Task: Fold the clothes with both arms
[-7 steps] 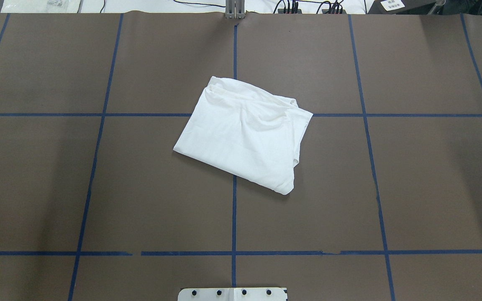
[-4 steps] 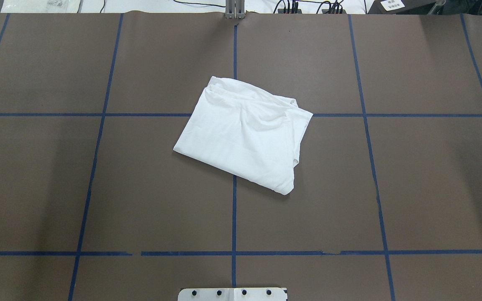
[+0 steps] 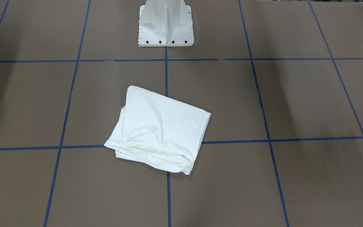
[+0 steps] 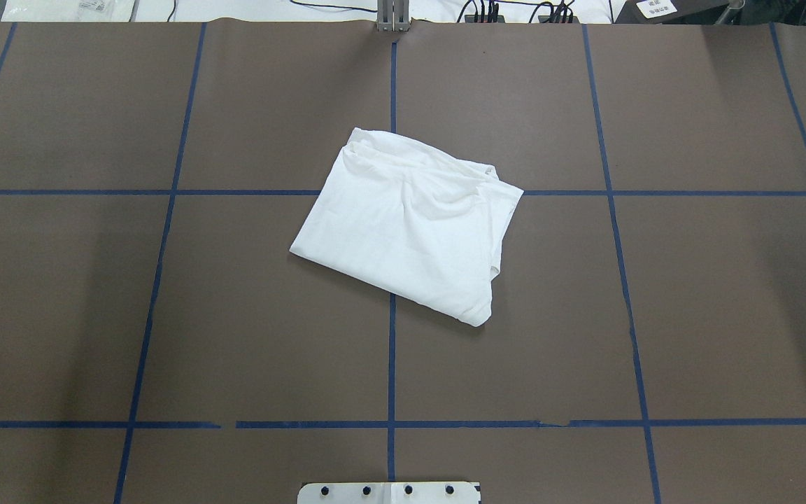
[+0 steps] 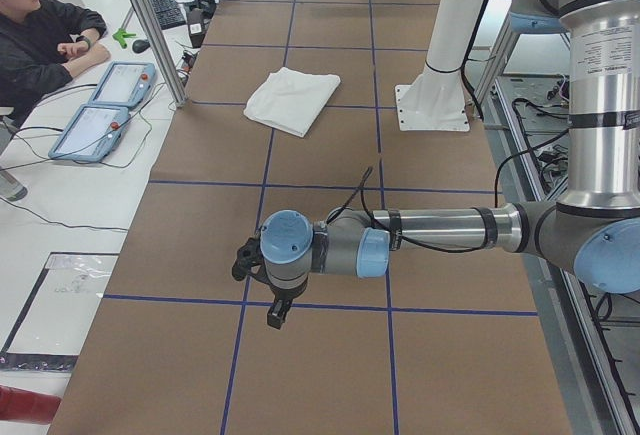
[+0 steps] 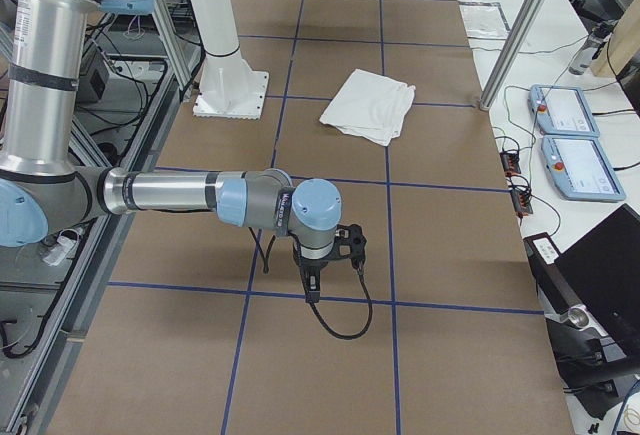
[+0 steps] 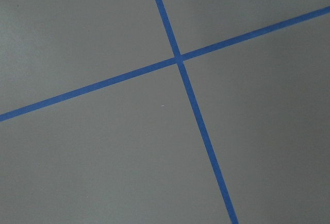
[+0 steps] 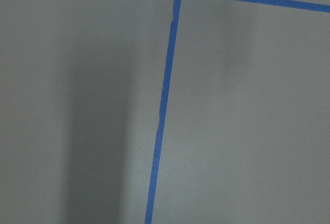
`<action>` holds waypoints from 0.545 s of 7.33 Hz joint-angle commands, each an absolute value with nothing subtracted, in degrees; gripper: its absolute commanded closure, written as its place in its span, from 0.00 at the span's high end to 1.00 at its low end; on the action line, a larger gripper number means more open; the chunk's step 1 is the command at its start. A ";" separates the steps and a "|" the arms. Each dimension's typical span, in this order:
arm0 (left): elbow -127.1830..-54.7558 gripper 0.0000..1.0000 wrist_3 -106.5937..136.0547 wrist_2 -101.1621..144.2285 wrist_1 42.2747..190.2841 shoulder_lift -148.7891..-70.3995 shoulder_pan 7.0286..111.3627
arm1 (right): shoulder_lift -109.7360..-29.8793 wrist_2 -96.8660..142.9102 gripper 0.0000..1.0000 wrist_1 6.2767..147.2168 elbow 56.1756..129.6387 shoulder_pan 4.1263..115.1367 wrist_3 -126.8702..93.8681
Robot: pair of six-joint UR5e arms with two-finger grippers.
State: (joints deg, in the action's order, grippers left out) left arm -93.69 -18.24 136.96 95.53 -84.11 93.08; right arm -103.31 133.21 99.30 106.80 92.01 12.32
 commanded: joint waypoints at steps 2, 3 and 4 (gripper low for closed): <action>-93.95 1.00 -18.11 136.76 91.26 -84.11 93.08 | -103.18 131.48 1.00 99.05 106.79 91.93 12.30; -95.52 1.00 -18.19 136.76 90.36 -84.02 93.25 | -103.18 131.48 1.00 99.05 106.79 91.93 12.30; -96.49 1.00 -18.28 136.41 90.53 -84.11 93.25 | -103.18 131.48 1.00 99.05 106.79 91.93 12.39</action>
State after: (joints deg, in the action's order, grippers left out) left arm -95.12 -18.18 136.70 91.19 -84.07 93.19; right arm -103.19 131.52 99.06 106.79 91.94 12.32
